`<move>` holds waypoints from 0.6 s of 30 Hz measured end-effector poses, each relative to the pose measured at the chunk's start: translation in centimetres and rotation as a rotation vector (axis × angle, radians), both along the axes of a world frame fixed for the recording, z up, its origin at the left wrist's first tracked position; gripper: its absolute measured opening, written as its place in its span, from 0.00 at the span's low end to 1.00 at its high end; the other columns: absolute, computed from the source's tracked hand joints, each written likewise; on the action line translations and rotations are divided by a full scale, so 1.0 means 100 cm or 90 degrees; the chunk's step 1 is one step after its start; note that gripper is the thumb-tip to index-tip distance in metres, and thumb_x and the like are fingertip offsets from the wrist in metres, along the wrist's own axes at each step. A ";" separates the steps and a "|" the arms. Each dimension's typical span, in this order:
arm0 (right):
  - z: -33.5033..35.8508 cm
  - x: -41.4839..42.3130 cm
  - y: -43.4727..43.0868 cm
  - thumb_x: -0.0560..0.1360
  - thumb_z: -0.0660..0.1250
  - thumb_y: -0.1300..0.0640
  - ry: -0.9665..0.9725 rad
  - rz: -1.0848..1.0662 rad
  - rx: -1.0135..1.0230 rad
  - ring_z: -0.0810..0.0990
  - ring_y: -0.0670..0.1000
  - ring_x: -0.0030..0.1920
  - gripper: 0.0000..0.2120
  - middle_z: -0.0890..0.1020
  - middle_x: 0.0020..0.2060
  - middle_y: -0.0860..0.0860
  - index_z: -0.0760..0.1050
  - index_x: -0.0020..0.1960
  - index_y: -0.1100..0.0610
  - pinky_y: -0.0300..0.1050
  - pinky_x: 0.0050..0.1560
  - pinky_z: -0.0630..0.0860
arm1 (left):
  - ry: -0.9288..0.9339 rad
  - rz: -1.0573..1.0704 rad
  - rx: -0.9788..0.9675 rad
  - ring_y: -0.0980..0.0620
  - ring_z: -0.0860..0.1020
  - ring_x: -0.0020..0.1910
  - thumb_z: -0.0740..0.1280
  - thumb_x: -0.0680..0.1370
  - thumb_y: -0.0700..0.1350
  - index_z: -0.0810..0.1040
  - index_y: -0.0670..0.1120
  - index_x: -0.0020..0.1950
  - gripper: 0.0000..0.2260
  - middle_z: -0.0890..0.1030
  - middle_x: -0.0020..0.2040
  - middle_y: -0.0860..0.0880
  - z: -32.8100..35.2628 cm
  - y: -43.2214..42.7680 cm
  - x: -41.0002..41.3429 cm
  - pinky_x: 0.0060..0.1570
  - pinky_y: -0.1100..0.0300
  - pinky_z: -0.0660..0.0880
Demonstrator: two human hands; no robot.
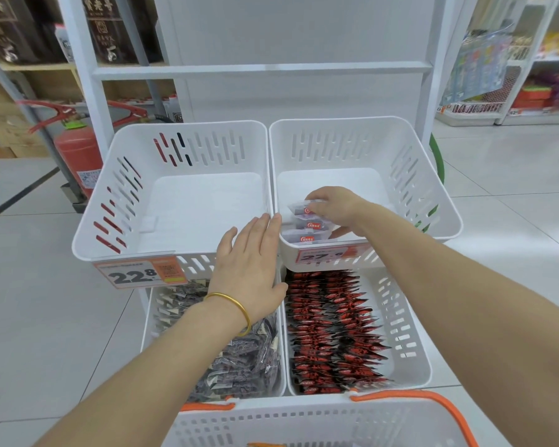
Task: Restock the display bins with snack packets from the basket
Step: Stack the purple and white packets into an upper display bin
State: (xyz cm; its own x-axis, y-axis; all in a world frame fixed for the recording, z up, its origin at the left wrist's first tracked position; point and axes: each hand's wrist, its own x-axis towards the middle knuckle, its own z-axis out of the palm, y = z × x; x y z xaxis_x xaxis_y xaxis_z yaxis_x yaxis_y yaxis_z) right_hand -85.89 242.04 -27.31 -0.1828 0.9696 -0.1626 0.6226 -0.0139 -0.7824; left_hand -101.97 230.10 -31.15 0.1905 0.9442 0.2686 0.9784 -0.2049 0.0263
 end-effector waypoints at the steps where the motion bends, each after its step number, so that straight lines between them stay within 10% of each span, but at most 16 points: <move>1: 0.001 0.002 0.000 0.80 0.60 0.56 0.010 0.003 -0.016 0.71 0.52 0.56 0.14 0.71 0.58 0.51 0.71 0.65 0.53 0.49 0.43 0.77 | 0.000 0.000 0.001 0.52 0.43 0.76 0.61 0.75 0.57 0.35 0.47 0.76 0.42 0.42 0.78 0.49 0.000 0.000 0.000 0.73 0.52 0.40; 18: 0.000 -0.011 -0.003 0.81 0.54 0.48 -0.003 0.077 -0.057 0.69 0.54 0.66 0.20 0.67 0.70 0.51 0.62 0.72 0.50 0.56 0.60 0.74 | -0.011 -0.001 0.005 0.52 0.44 0.76 0.61 0.74 0.57 0.36 0.47 0.76 0.42 0.43 0.78 0.48 0.000 0.000 0.000 0.73 0.53 0.39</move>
